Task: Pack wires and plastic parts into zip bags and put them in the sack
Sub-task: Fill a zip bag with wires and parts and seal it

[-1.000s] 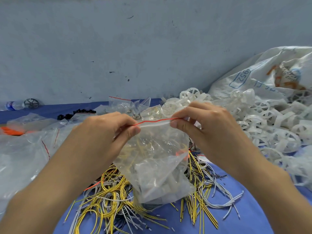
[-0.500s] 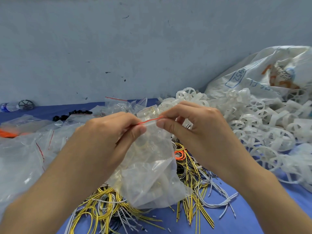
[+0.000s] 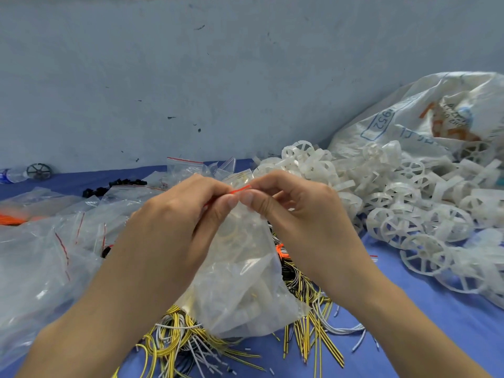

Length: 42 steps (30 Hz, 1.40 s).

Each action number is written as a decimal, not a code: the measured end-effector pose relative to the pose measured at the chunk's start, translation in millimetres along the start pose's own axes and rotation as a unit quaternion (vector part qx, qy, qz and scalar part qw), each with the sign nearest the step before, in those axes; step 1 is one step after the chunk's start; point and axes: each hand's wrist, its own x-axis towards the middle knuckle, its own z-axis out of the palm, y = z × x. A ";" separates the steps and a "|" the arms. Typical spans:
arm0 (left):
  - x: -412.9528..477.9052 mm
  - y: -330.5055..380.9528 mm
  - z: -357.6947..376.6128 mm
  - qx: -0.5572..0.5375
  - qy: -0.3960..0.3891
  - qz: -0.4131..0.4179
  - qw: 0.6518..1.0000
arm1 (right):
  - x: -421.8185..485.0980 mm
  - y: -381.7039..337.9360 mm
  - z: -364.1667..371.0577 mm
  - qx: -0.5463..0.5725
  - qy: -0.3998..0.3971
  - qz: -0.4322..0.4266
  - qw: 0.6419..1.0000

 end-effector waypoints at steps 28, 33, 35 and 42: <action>-1.4 7.4 3.3 -0.082 -0.007 0.016 0.996 | 4.6 -23.4 -21.2 -0.357 -0.158 -0.105 0.914; -7.4 10.1 16.9 -0.243 0.009 -0.087 0.966 | 0.6 -22.1 -20.2 -0.401 -0.099 -0.120 0.903; -10.5 13.5 24.8 -0.235 0.032 -0.088 0.968 | -1.2 -19.7 -20.2 -0.423 -0.085 -0.112 0.895; -11.5 13.9 35.1 -0.184 0.089 -0.077 0.976 | 0.1 -15.3 -19.2 -0.393 -0.091 -0.071 0.912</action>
